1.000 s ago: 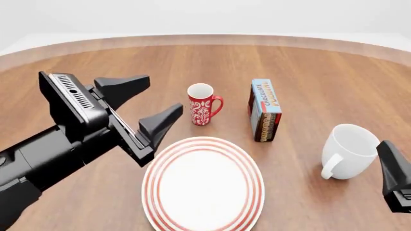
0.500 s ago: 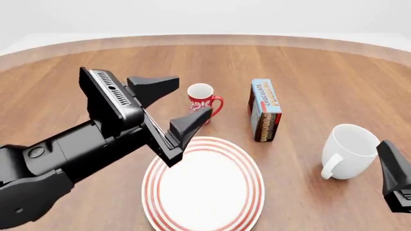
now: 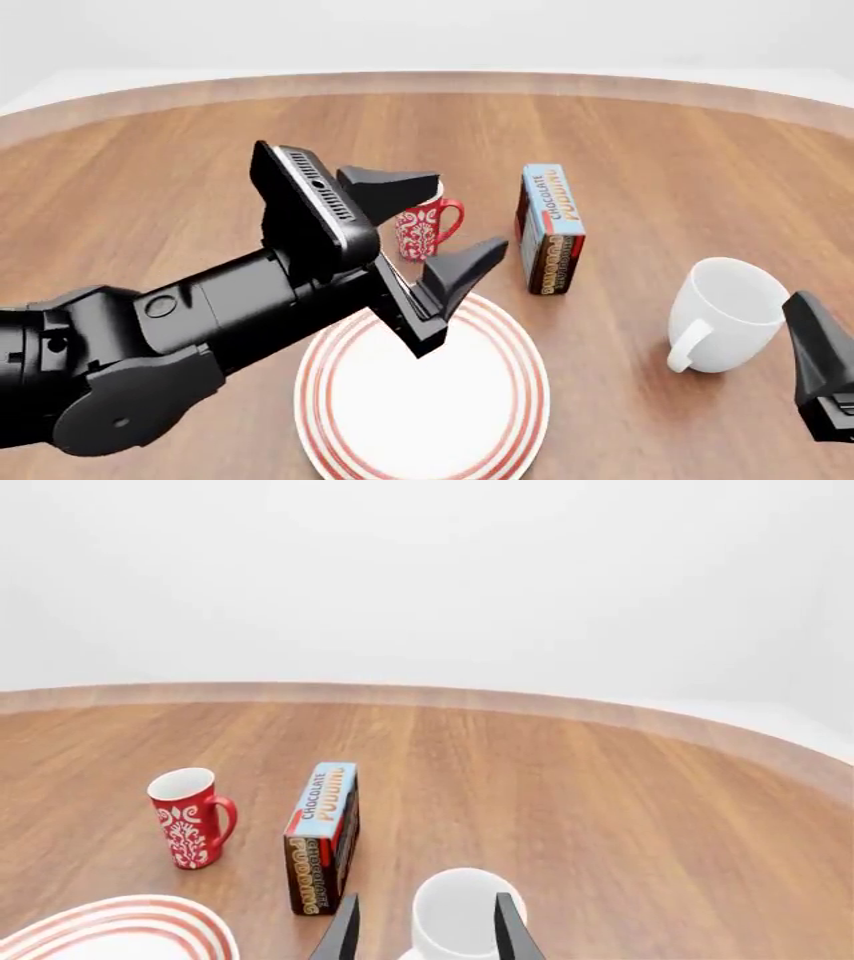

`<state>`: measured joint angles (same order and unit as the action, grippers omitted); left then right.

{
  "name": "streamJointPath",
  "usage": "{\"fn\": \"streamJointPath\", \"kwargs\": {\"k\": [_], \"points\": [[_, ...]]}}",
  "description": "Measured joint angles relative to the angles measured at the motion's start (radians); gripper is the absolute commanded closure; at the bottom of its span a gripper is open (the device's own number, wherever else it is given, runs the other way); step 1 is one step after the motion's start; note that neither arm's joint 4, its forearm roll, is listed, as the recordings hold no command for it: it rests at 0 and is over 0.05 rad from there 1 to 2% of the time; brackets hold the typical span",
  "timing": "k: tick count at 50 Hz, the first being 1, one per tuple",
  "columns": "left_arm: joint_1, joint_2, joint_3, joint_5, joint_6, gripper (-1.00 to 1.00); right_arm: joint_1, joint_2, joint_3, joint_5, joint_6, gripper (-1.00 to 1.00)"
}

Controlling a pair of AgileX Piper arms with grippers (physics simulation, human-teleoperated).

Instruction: Pick up the white mug and put it on the plate, and put the chocolate pudding to the right of the plate.

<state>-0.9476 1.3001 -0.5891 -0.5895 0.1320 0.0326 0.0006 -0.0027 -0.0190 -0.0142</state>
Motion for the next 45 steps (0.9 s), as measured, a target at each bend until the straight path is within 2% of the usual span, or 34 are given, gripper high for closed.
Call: {"fn": "streamJointPath", "kwargs": {"k": [45], "points": [[-0.118,0.236,-0.155,-0.015,-0.048,-1.0,-0.001,0.0,0.001,-0.002,-0.001,-1.0]]}}
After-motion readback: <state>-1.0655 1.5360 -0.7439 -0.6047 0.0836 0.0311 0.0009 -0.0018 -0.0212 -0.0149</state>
